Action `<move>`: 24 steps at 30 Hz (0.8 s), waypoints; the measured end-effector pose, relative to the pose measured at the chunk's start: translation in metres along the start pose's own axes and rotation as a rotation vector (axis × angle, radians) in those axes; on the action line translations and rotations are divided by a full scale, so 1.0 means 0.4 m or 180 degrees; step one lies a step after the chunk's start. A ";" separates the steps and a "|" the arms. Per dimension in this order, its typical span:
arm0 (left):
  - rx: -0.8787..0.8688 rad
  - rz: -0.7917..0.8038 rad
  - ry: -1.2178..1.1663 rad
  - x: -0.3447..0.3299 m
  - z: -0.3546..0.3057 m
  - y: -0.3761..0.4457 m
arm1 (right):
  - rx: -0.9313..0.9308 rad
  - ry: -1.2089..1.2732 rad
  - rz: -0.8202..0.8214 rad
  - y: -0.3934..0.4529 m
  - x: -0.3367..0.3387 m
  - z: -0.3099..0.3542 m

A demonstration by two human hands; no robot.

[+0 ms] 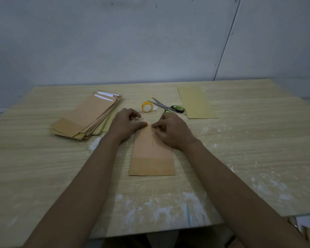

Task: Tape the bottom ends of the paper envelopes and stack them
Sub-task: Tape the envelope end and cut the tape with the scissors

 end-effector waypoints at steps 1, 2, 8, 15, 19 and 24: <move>-0.0058 0.0039 0.0070 0.002 0.003 -0.005 | -0.0013 0.0009 -0.0005 -0.001 0.000 0.001; -0.0141 0.0080 0.0183 0.006 0.005 -0.011 | -0.0015 0.0000 -0.0011 -0.004 0.002 0.004; -0.0419 0.0165 0.0640 0.017 0.009 -0.029 | -0.0182 -0.0209 -0.0108 -0.006 -0.005 -0.003; 0.0123 0.0419 -0.0756 0.013 -0.004 -0.045 | -0.0439 0.0065 -0.0058 -0.004 -0.006 -0.026; 0.0292 0.0499 -0.1488 0.019 -0.025 -0.056 | -0.0690 0.0591 -0.0213 -0.005 0.010 -0.043; 0.0458 0.0706 -0.1946 0.021 -0.033 -0.062 | -0.0771 0.0735 -0.0128 0.002 0.000 -0.056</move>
Point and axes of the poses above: each hand's wrist, its own y-axis towards the middle knuckle, its own x-axis out of the back of the hand, z = x × y, the point moved 4 cm from there along y, towards the middle knuckle, and after that the axes turned 8 degrees about y, right-handed, at the moved point
